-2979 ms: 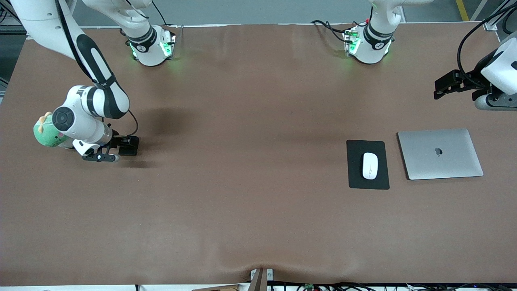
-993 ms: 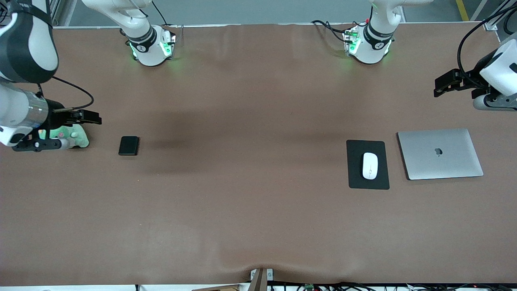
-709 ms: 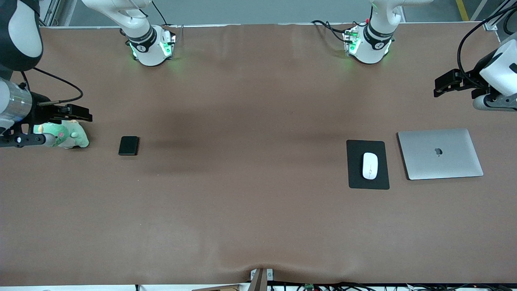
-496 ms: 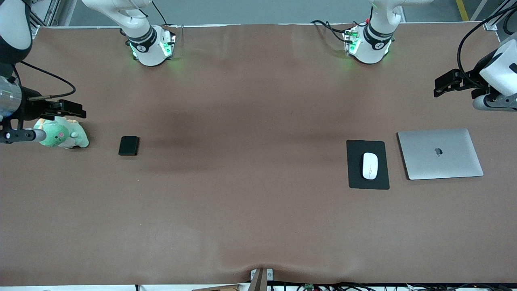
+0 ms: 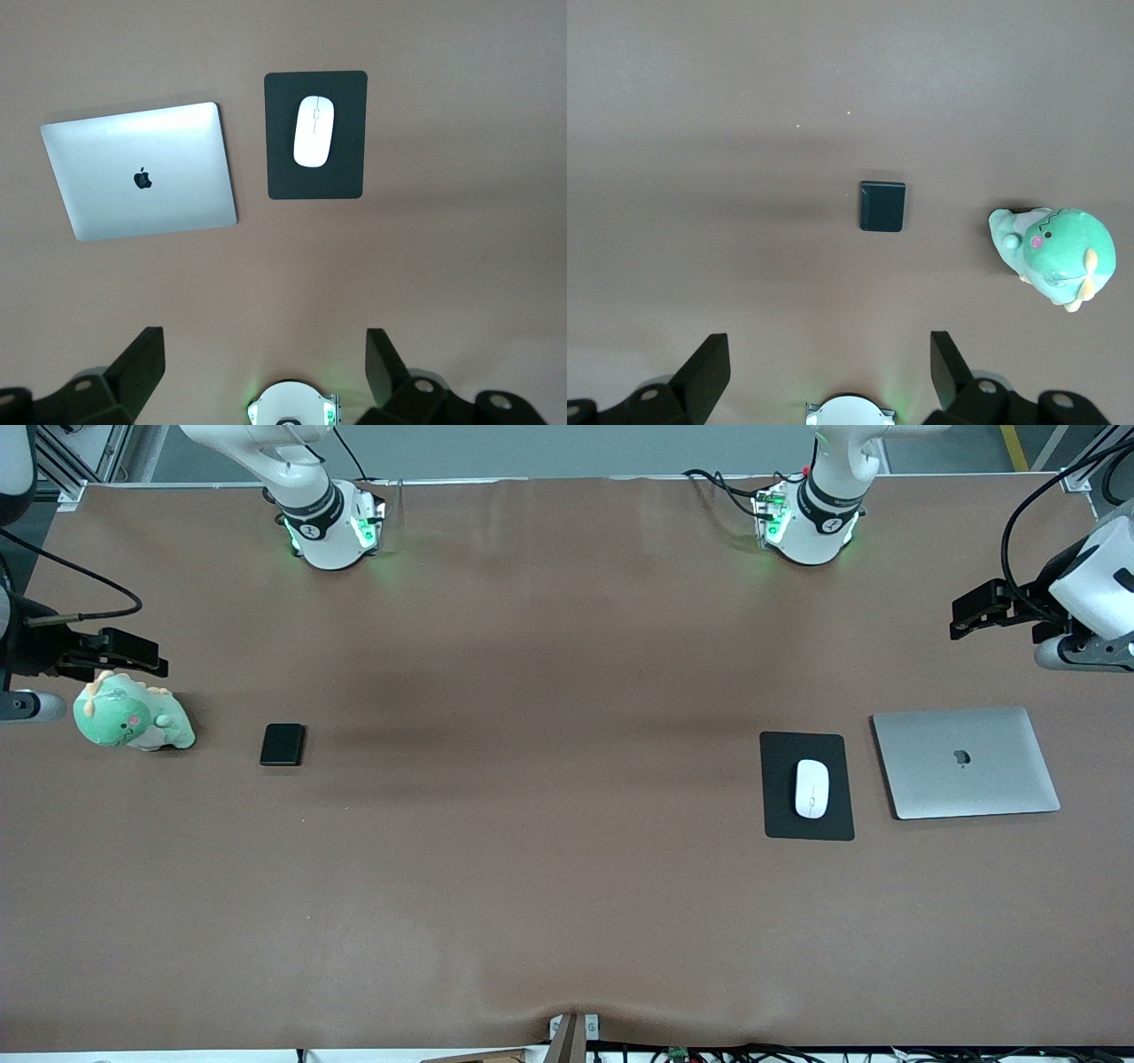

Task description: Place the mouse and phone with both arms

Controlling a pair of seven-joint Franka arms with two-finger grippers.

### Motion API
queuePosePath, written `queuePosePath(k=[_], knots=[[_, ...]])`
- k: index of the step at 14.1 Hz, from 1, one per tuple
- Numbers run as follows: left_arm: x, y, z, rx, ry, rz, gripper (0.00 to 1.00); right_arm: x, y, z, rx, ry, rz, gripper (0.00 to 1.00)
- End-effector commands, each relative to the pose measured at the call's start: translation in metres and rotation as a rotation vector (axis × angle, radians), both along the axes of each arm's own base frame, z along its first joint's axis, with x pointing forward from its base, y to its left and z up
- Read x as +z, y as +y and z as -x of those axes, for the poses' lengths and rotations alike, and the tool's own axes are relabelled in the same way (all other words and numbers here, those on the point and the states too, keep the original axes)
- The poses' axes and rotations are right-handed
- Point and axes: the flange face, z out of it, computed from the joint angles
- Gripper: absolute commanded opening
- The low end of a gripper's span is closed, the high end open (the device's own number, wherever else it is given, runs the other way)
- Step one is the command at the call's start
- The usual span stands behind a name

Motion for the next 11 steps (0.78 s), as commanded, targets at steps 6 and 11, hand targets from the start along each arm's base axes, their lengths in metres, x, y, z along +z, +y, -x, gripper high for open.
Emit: queuePosePath(k=[6, 11], knots=[[0.004, 0.003, 0.001, -0.007, 0.002, 0.005, 1.00, 0.051, -0.001, 0.014, 0.000, -0.075, -0.044, 1.00], [0.003, 0.003, 0.001, -0.009, 0.004, 0.005, 1.00, 0.074, -0.020, 0.045, -0.032, -0.049, -0.043, 1.00]])
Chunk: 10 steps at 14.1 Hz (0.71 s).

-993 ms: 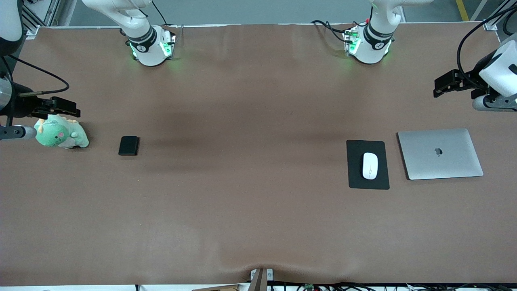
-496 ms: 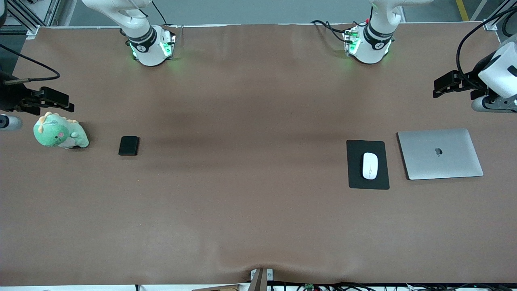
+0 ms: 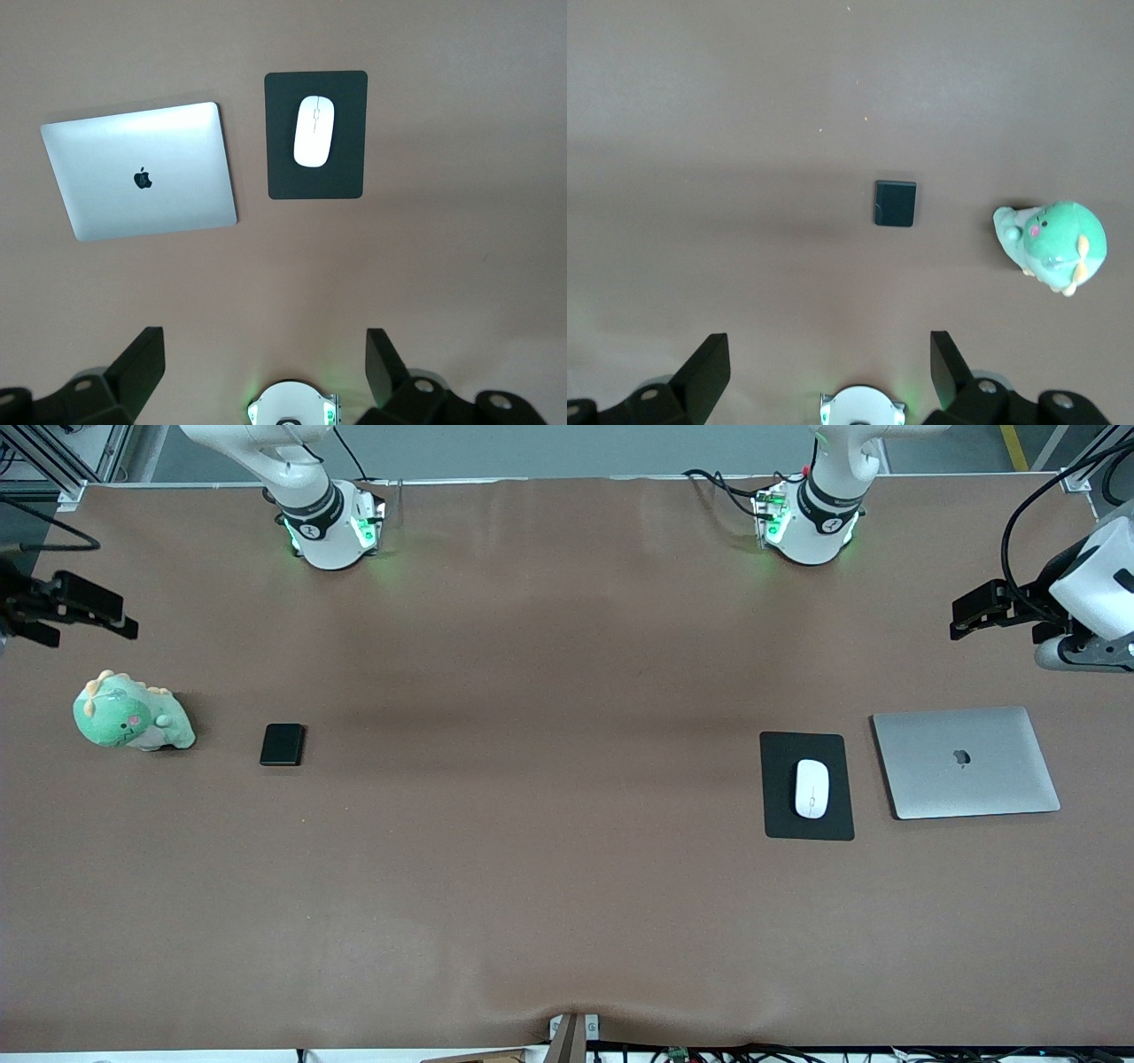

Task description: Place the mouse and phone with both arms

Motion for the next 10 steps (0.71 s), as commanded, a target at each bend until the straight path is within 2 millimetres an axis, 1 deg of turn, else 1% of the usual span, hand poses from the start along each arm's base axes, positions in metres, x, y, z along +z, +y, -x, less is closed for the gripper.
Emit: queuePosePath(k=[1, 2, 4, 6, 10], knots=[[0.003, 0.002, 0.001, -0.008, 0.004, 0.005, 1.00, 0.011, -0.018, 0.017, -0.027, 0.015, -0.005, 1.00], [0.003, 0.001, 0.001, -0.009, 0.004, 0.005, 1.00, 0.011, -0.017, 0.019, -0.025, 0.026, -0.005, 1.00], [0.003, 0.001, 0.001, -0.011, 0.004, 0.005, 1.00, 0.019, -0.014, 0.028, -0.020, 0.022, -0.005, 1.00], [0.003, 0.001, 0.001, -0.009, 0.004, 0.005, 1.00, 0.019, -0.013, 0.036, -0.021, 0.016, -0.007, 1.00], [0.004, 0.001, 0.001, -0.011, 0.001, 0.005, 1.00, 0.018, -0.013, 0.037, -0.017, 0.026, -0.008, 1.00]])
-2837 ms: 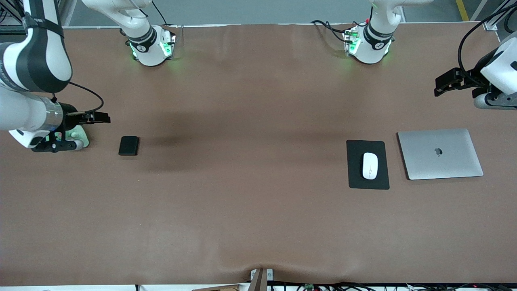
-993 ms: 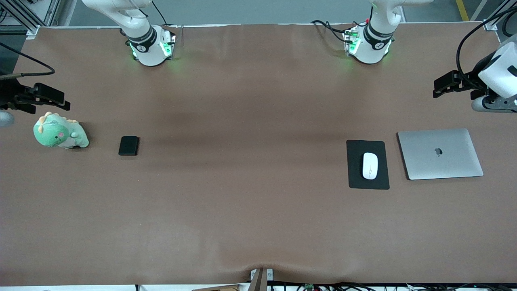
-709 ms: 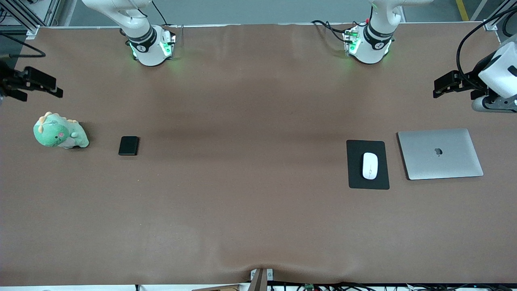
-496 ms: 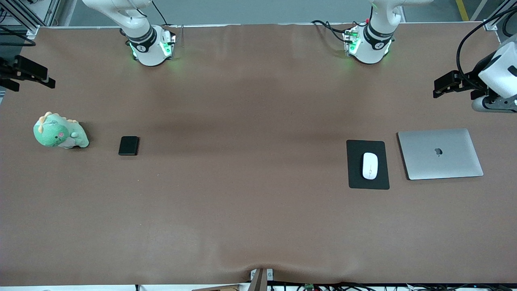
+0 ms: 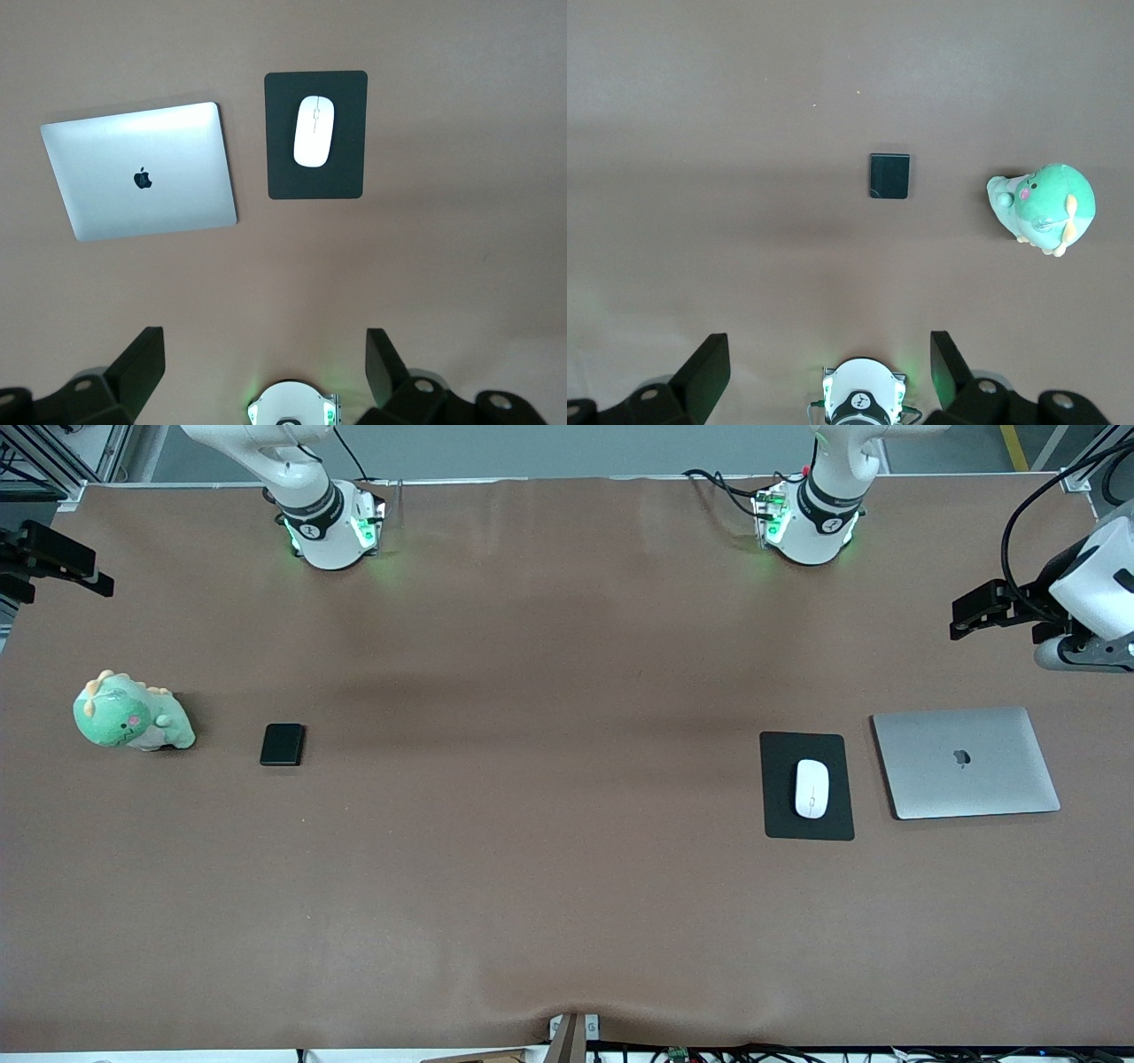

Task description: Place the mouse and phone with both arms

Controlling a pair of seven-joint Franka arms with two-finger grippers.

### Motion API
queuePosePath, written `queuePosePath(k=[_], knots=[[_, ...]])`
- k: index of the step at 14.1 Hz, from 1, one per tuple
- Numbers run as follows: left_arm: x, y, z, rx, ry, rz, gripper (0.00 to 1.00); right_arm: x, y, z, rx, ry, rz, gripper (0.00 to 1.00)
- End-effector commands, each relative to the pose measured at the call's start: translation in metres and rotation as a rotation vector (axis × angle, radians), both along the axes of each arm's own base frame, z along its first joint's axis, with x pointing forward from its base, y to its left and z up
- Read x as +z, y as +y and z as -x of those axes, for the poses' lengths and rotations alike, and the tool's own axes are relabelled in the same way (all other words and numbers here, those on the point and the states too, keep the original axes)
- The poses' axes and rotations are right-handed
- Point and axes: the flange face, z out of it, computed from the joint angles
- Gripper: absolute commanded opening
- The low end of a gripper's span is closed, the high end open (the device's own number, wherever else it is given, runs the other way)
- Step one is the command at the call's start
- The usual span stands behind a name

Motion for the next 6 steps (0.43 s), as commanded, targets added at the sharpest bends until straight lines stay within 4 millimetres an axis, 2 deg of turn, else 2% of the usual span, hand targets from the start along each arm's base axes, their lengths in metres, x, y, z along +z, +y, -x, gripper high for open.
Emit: queuePosePath(k=[1, 4, 6], knots=[[0.004, 0.001, 0.001, -0.006, 0.001, 0.005, 1.00, 0.004, 0.002, 0.011, 0.007, 0.000, -0.001, 1.00], [0.004, -0.002, 0.002, -0.003, 0.000, 0.004, 1.00, 0.009, 0.000, 0.020, 0.014, -0.012, 0.003, 1.00], [0.004, -0.002, 0.002, 0.000, 0.000, 0.003, 1.00, -0.007, -0.004, 0.020, 0.008, 0.014, 0.023, 1.00]])
